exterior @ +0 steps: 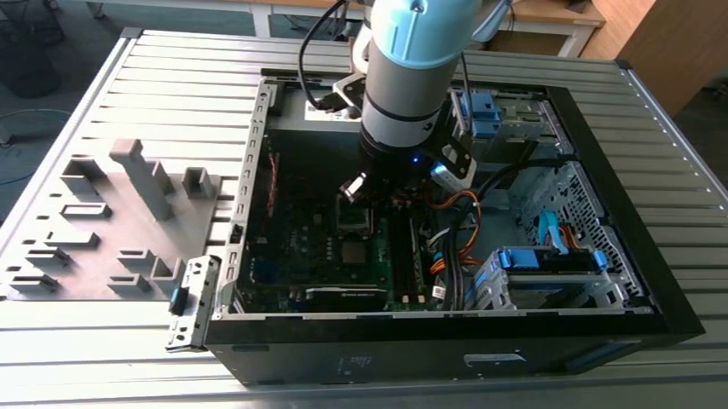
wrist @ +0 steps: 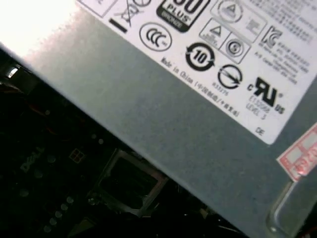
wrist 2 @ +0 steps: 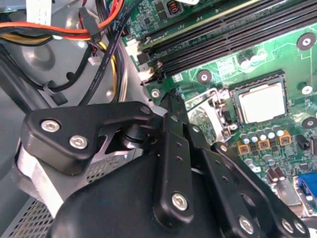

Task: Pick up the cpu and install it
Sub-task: 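Close the cpu cover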

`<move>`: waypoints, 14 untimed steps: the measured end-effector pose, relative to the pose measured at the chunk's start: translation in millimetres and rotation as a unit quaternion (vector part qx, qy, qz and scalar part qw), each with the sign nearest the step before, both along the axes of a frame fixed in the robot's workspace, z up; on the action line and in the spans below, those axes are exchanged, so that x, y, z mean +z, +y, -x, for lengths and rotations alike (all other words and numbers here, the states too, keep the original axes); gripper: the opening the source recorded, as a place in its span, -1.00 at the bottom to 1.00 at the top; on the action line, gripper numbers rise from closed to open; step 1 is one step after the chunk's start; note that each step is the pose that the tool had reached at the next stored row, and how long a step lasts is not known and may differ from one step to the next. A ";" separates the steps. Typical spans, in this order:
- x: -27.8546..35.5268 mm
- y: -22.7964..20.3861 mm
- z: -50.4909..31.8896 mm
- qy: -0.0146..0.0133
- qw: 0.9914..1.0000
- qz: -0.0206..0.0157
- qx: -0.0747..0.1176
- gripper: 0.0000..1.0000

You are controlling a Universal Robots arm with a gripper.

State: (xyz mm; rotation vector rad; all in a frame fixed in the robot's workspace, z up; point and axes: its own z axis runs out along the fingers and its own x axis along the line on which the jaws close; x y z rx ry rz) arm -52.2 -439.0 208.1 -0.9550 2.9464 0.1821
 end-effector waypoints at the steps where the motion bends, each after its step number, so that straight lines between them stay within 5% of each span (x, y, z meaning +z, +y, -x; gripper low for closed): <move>1: 1.4 0.0 0.0 0.000 1.000 0.000 0.000 -0.79; 14: 9.1 -2.9 0.0 0.000 1.000 -0.006 0.002 -0.79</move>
